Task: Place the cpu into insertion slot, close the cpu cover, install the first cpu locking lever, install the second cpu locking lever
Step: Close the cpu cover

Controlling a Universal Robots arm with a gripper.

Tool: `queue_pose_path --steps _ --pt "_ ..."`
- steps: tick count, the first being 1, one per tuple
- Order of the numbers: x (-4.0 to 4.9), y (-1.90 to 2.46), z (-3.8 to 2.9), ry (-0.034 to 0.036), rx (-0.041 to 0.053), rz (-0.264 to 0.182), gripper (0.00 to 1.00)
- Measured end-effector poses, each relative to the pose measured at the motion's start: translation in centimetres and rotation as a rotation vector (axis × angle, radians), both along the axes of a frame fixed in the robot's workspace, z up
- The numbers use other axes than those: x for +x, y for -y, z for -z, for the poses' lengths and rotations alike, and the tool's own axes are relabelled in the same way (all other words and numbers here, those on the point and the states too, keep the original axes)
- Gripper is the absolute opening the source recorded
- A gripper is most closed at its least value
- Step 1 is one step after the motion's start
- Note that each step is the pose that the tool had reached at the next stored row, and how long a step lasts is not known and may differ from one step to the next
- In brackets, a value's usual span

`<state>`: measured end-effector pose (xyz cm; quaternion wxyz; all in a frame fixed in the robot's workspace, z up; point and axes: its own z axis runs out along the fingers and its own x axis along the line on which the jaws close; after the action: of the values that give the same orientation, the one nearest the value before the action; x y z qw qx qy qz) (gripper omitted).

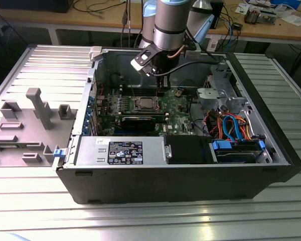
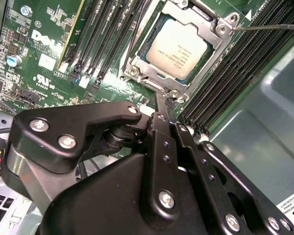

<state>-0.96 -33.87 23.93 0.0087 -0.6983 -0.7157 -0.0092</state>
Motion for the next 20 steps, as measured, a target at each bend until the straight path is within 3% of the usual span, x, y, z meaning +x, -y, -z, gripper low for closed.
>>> queue_pose_path --steps 4,9,20 --pt "-0.68 0.26 0.36 0.0 -0.0001 -0.007 0.11" --pt "-2.43 0.28 0.79 -0.0002 0.0003 -0.012 0.11" --pt "-2.91 0.28 1.26 -0.0012 0.0004 -0.013 0.11"
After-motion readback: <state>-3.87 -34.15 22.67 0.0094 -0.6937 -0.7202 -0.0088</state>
